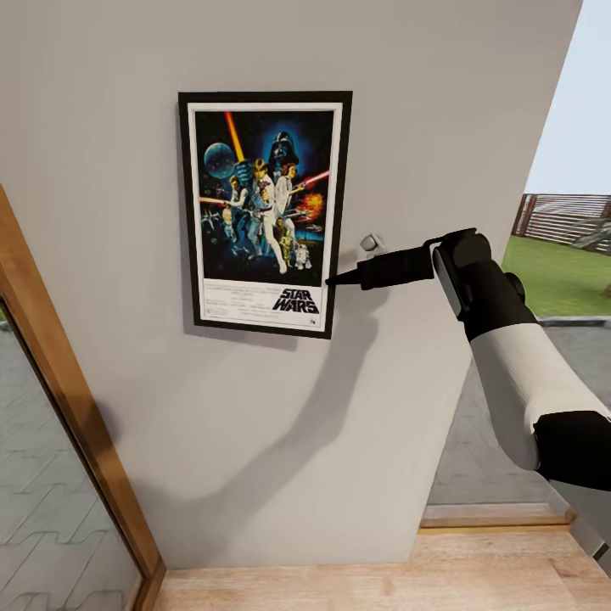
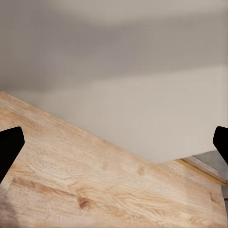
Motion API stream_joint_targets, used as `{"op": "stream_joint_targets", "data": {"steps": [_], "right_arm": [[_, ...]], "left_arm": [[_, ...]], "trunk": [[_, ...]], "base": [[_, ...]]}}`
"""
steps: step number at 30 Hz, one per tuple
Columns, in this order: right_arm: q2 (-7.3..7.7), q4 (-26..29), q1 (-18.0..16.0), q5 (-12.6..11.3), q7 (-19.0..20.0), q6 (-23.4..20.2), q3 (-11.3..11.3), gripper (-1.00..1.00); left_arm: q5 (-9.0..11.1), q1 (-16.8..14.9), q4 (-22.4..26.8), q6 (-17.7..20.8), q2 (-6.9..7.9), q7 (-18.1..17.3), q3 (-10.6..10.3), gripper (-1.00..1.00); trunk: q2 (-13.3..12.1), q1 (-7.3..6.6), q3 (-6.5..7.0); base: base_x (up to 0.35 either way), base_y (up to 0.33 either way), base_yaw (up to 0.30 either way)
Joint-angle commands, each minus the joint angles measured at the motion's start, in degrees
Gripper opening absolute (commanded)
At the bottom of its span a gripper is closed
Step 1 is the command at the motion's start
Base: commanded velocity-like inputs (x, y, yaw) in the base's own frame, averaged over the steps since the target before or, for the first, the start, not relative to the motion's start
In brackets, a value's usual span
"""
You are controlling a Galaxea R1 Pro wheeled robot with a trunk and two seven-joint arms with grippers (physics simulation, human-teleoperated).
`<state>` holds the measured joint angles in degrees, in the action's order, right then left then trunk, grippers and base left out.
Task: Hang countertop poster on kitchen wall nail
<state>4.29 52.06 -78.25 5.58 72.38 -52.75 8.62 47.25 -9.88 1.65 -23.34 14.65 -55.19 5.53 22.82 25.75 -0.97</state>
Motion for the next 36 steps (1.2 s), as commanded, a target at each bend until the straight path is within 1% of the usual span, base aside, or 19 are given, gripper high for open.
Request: {"op": "stream_joint_targets", "data": {"steps": [1, 6, 7, 8, 9, 10, 32, 36], "right_arm": [[0.01, 0.05, -0.06, 0.55, 0.51, -0.34, -0.01, -1.0], [0.01, 0.2, -0.06, 0.49, -0.14, -0.38, -0.08, -1.0], [-1.75, 9.27, -0.06, -2.05, 4.63, 1.19, 6.12, 1.0], [-2.49, 9.27, -0.06, -1.87, 4.32, 0.78, 5.8, 1.0], [-2.17, 8.94, -0.06, -1.5, 4.0, 0.49, 5.48, 1.0], [0.01, 0.1, -0.06, 0.43, -0.34, -0.34, -0.11, 1.0], [0.01, 0.06, -0.06, 0.42, -0.48, -0.51, -0.18, 1.0], [0.01, 0.06, -0.06, 0.47, -0.48, -0.54, -0.18, 1.0]], "left_arm": [[-0.41, -0.05, -0.07, -0.26, 0.0, -0.18, 0.45, 1.0], [-0.41, -0.05, -0.07, -0.22, 0.09, -0.13, 0.45, 1.0], [-0.41, -0.05, -0.07, -0.22, 0.09, -0.12, 0.45, 1.0], [-0.41, -0.05, -0.07, -0.21, 0.1, -0.11, 0.45, 1.0], [-0.41, -0.05, -0.07, -0.21, 0.1, -0.1, 0.45, 1.0], [-0.41, -0.05, -0.07, -0.21, 0.11, -0.1, 0.45, 1.0], [-0.41, -0.05, -0.07, -0.21, 0.11, -0.09, 0.45, 1.0], [-0.41, -0.05, -0.07, -0.21, 0.11, -0.11, 0.45, 1.0]], "trunk": [[0.11, 0.03, -0.1], [0.11, 0.03, -0.1], [0.11, 0.03, -0.1], [0.11, 0.03, -0.1], [0.11, 0.03, -0.1], [0.11, 0.03, -0.1], [0.11, 0.03, -0.1], [0.11, 0.03, -0.1]], "base": [[0.0, 0.0, 0.0], [0.019, 0.0, 0.0], [0.01, 0.0, 0.0], [0.005, 0.0, 0.0], [0.004, 0.0, 0.0], [0.003, 0.0, 0.0], [0.0, 0.0, 0.0], [-0.147, 0.0, 0.0]]}}
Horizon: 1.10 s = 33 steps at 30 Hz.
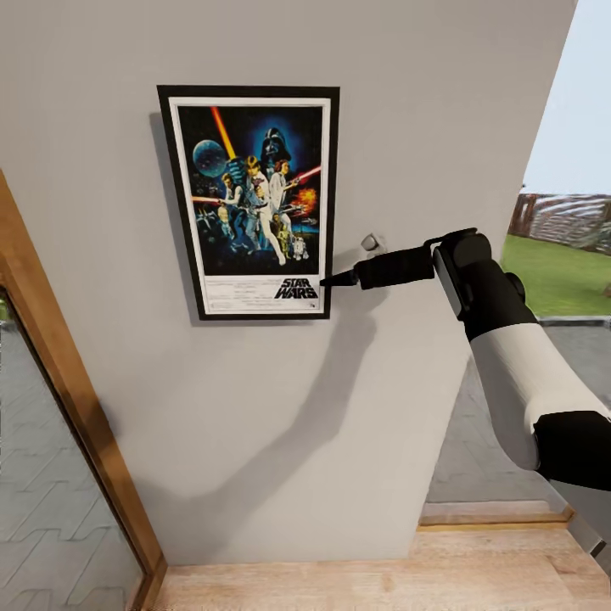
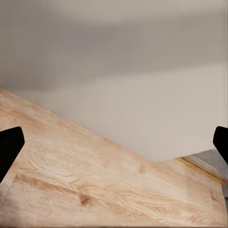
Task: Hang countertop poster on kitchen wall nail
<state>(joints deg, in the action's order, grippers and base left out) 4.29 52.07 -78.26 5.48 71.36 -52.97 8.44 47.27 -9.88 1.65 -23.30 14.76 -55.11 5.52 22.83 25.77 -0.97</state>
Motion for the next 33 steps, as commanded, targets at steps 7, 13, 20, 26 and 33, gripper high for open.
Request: {"op": "stream_joint_targets", "data": {"steps": [7, 13, 20, 26, 33], "right_arm": [[0.16, -0.03, 0.55, 0.5, 0.53, -0.13, 0.0, 1.0], [0.19, -0.04, 0.64, 0.5, 0.54, -0.19, 0.0, 1.0], [0.2, 1.51, 3.06, 0.26, 0.96, -0.16, -0.03, 1.0], [0.27, 9.03, 11.97, 0.07, 1.21, -0.11, -0.16, 1.0], [1.43, 15.7, 24.99, 0.06, 1.29, 5.5, -0.64, 1.0]], "left_arm": [[-0.42, -0.05, -0.06, -0.25, 0.0, -0.21, 0.46, 1.0], [-0.42, -0.05, -0.06, -0.25, 0.0, -0.21, 0.46, 1.0], [-0.42, -0.05, -0.06, -0.25, 0.0, -0.17, 0.39, 1.0], [-0.42, -0.05, -0.06, -0.24, 0.0, -0.17, 0.37, 1.0], [-0.42, -0.05, -0.06, -0.18, 0.0, -0.17, 0.37, 1.0]], "trunk": [[0.09, 0.01, -0.1], [0.09, 0.01, -0.08], [0.09, 0.01, 0.14], [0.09, 0.01, 0.67], [0.09, 0.01, 1.33]], "base": [[-0.167, 0.0, 0.0], [-0.321, 0.0, 0.0], [-0.072, 0.0, 0.0], [-0.002, 0.0, 0.0], [0.0, 0.0, 0.0]]}}
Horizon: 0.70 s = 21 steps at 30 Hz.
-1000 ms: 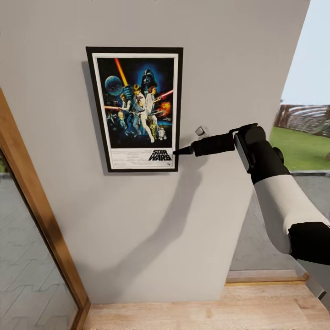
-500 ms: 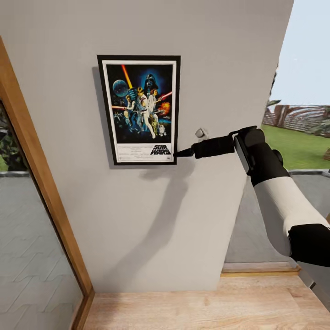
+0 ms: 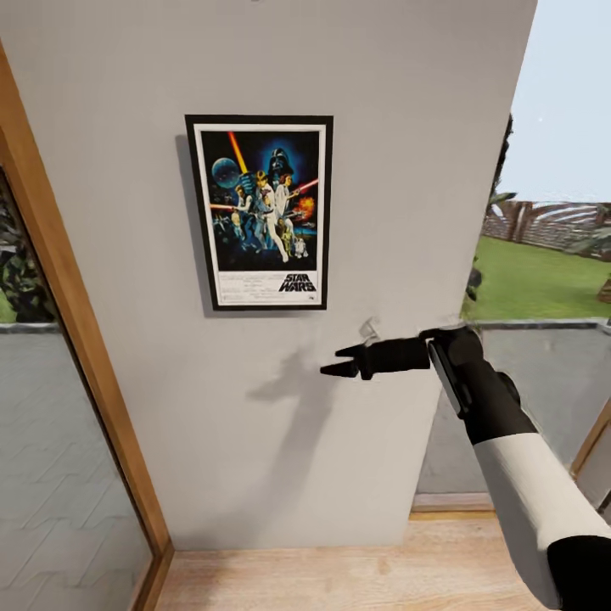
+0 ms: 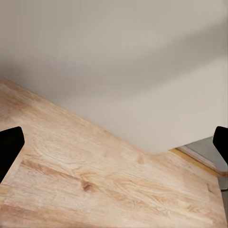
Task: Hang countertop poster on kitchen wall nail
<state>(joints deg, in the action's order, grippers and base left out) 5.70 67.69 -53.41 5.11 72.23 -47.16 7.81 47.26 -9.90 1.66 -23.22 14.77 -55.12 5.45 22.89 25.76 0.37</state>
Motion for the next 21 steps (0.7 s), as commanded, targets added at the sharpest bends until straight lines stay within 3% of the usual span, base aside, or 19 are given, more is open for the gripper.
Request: {"op": "stream_joint_targets", "data": {"steps": [1, 7, 8, 9, 11, 13, 15, 19, 20, 21], "right_arm": [[0.2, 0.34, 1.48, 0.42, 0.43, 0.54, -0.24, 1.0], [1.63, 1.07, 9.64, 0.35, 0.63, 4.77, -2.91, 1.0], [1.87, 1.04, 12.27, 0.35, 0.72, 6.49, -3.94, 1.0], [1.87, 1.04, 12.27, 0.35, 0.72, 6.49, -3.94, 1.0], [2.06, 0.98, 16.36, 0.37, 0.79, 9.64, -5.23, 1.0], [2.2, -0.36, 23.0, 0.41, 0.75, 15.0, -7.81, 1.0], [2.2, -3.06, 25.95, 0.41, 0.77, 18.39, -9.78, 1.0], [2.24, -15.13, 29.51, 0.42, 0.66, 27.97, -11.94, 1.0], [2.36, -20.17, 29.89, 0.42, 0.54, 31.3, -12.19, 1.0], [2.71, -29.27, 30.21, 0.46, 0.23, 37.26, -12.43, 1.0]], "left_arm": [[-0.41, -0.03, -0.08, -0.26, 0.0, -0.16, 0.44, 1.0], [-0.41, -0.03, -0.08, -0.25, 0.03, -0.16, 0.44, 1.0], [-0.41, -0.03, -0.08, -0.25, 0.04, -0.15, 0.44, 1.0], [-0.41, -0.03, -0.08, -0.24, 0.05, -0.15, 0.44, 1.0], [-0.41, -0.03, -0.05, -0.24, 0.09, -0.13, 0.44, 1.0], [-0.41, -0.03, -0.01, -0.24, 0.15, -0.09, 0.44, 1.0], [-0.41, -0.03, 0.0, -0.24, 0.16, -0.09, 0.44, 1.0], [-0.41, -0.03, -0.01, -0.24, 0.16, -0.08, 0.44, 1.0], [-0.41, -0.03, -0.02, -0.24, 0.13, -0.06, 0.44, 1.0], [-0.4, -0.03, -0.05, -0.24, 0.11, -0.03, 0.48, 1.0]], "trunk": [[0.03, 0.03, 0.09], [0.03, 0.03, 0.66], [0.03, 0.03, 0.75], [0.03, 0.03, 0.85], [0.03, 0.03, 1.04], [0.03, 0.03, 1.23], [0.03, 0.03, 1.42], [0.03, 0.03, 1.8], [0.03, 0.03, 1.9], [0.03, 0.03, 1.99]], "base": [[0.0, 0.0, 0.0], [0.0, 0.0, 0.0], [0.0, 0.0, 0.0], [0.0, 0.0, 0.0], [0.0, 0.0, 0.0], [0.0, 0.0, 0.0], [0.0, 0.0, 0.0], [0.0, 0.0, 0.0], [0.0, 0.0, 0.0], [0.0, 0.0, 0.0]]}}
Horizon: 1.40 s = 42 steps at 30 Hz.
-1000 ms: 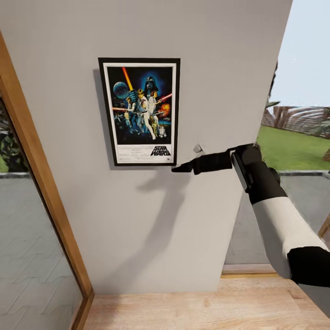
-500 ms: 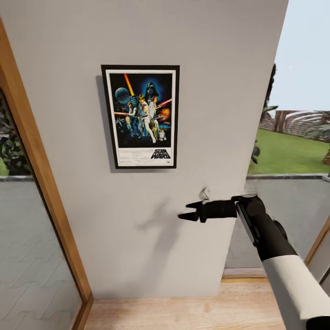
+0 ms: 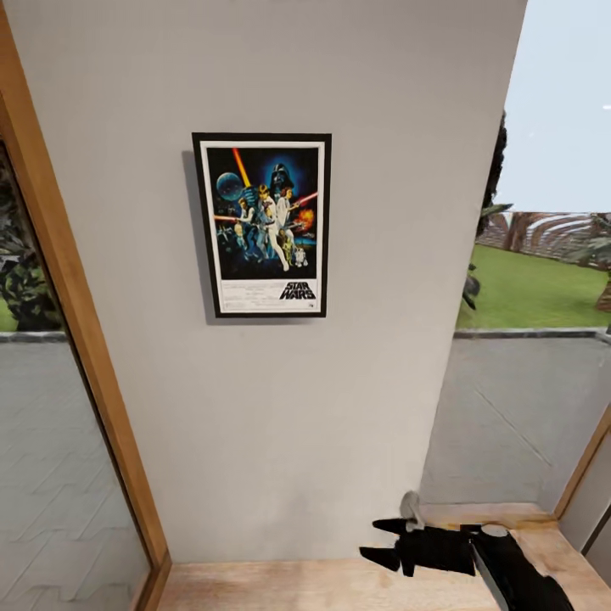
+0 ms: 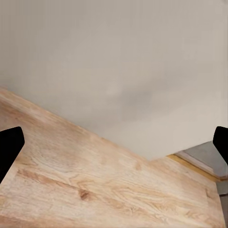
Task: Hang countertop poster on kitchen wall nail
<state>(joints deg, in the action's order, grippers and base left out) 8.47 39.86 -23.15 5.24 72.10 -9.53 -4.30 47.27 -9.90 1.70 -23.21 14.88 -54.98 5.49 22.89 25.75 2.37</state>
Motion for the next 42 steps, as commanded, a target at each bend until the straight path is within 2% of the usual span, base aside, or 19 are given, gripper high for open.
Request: {"op": "stream_joint_targets", "data": {"steps": [1, 2, 3, 6, 7, 10, 12, 16, 17, 18, 19, 21, 22, 28, 33, 35, 39, 40, 42], "right_arm": [[0.04, -4.83, 0.03, 0.36, 0.19, 1.87, -0.35, 1.0], [0.19, -10.85, 0.13, 0.4, -0.53, 5.78, -0.42, 1.0], [0.38, -16.48, 0.19, 0.4, -3.01, 8.86, -0.44, 1.0], [0.66, -24.92, 0.26, 0.44, -8.37, 12.28, -0.44, 1.0], [0.81, -33.1, 0.29, 0.46, -13.71, 14.22, -0.37, 1.0], [0.83, -35.66, 0.34, 0.5, -17.3, 14.53, -0.31, 1.0], [0.75, -38.06, 0.37, 0.54, -23.49, 14.57, -0.22, 1.0], [0.55, -40.64, 0.38, 0.46, -30.83, 14.55, -0.2, 1.0], [0.39, -41.47, 0.42, 0.4, -35.04, 14.52, -0.19, 1.0], [0.3, -41.76, 0.43, 0.38, -37.06, 14.49, -0.19, 1.0], [0.15, -42.19, 1.01, 0.35, -41.88, 14.5, -0.18, 1.0], [0.05, -42.46, 1.41, 0.33, -44.98, 14.53, -0.18, 1.0], [-0.07, -42.81, 1.95, 0.46, -49.19, 14.52, -0.18, 1.0], [-0.14, -42.92, 2.23, 0.54, -50.63, 14.46, -0.18, 1.0], [-0.12, -42.89, 2.65, 0.51, -50.84, 14.6, -0.18, 1.0], [-0.12, -42.88, 2.79, 0.51, -50.89, 14.62, -0.18, 1.0], [-0.12, -42.87, 2.89, 0.54, -50.91, 14.64, -0.18, 1.0], [-0.12, -42.87, 2.91, 0.55, -50.91, 14.64, -0.18, 1.0], [-0.12, -42.88, 2.93, 0.55, -50.92, 14.63, -0.18, 1.0]], "left_arm": [[-0.42, -0.03, -0.09, -0.26, 0.0, -0.15, 0.45, 1.0], [-0.39, -0.03, -0.1, -0.26, -0.01, -0.14, 0.46, 1.0], [-0.37, -0.03, -0.11, -0.27, -0.01, 0.16, 0.47, 1.0], [-0.35, -0.03, -0.11, -0.31, -0.08, 1.4, 0.46, 1.0], [-0.34, -0.03, -0.11, -0.33, -0.23, 2.28, 0.41, 1.0], [-0.34, -0.03, -0.15, -0.28, -0.25, 2.47, 0.48, 1.0], [-0.36, -0.03, -0.22, -0.27, -0.24, 2.95, 0.54, 1.0], [-0.4, -0.03, -0.3, -0.26, -0.27, 6.15, 0.52, 1.0], [-0.44, -0.03, -0.33, -0.26, -0.29, 8.75, 0.51, 1.0], [-0.45, -0.03, -0.32, -0.26, -0.31, 10.03, 0.5, 1.0], [-0.48, -0.03, -0.34, -0.26, -0.33, 13.62, 0.49, 1.0], [-0.49, -0.03, -0.36, -0.26, -0.35, 16.37, 0.49, 1.0], [-0.57, 0.13, -0.37, -0.26, -0.37, 22.83, 0.49, 1.0], [-1.93, 0.65, -0.38, -0.19, -0.37, 29.29, 0.48, 1.0], [-5.38, 0.73, -0.38, -0.11, -0.49, 36.97, 0.39, 1.0], [-7.93, 0.75, -0.38, -0.04, -0.81, 41.69, 0.34, 1.0], [-10.5, 0.76, -0.38, -0.01, -1.11, 44.25, 0.33, 1.0], [-11.84, 0.76, -0.38, 0.0, -1.23, 44.85, 0.32, 1.0], [-12.75, 0.76, -0.38, 0.05, -1.4, 45.16, 0.34, 1.0]], "trunk": [[0.03, 0.03, 0.08], [0.03, 0.03, 0.13], [0.03, 0.03, 0.17], [0.03, 0.03, 0.23], [0.03, 0.03, 0.24], [0.03, 0.03, 0.24], [0.03, 0.03, 0.24], [0.03, 0.03, 0.24], [0.03, 0.03, 0.24], [0.03, 0.03, 0.24], [0.03, 0.03, 0.24], [0.03, 0.03, 0.24], [0.03, 0.03, 0.24], [0.03, 0.03, 0.24], [0.03, 0.03, 0.24], [0.03, 0.03, 0.24], [0.03, 0.03, 0.24], [0.03, 0.03, 0.24], [0.03, 0.03, 0.24]], "base": [[0.0, 0.0, 0.0], [0.0, 0.0, 0.0], [0.0, 0.0, 0.0], [0.0, 0.0, 0.0], [0.0, 0.0, 0.0], [0.0, 0.0, 0.0], [0.0, 0.0, 0.0], [0.0, 0.0, 0.0], [0.0, 0.0, 0.0], [0.0, 0.0, 0.0], [0.0, 0.0, 0.0], [0.0, 0.0, 0.0], [0.0, 0.0, 0.0], [0.0, 0.0, 0.0], [0.0, 0.0, 0.0], [0.0, 0.0, 0.0], [0.0, 0.0, 0.0], [0.0, 0.0, 0.0], [0.0, 0.0, 0.0]]}}
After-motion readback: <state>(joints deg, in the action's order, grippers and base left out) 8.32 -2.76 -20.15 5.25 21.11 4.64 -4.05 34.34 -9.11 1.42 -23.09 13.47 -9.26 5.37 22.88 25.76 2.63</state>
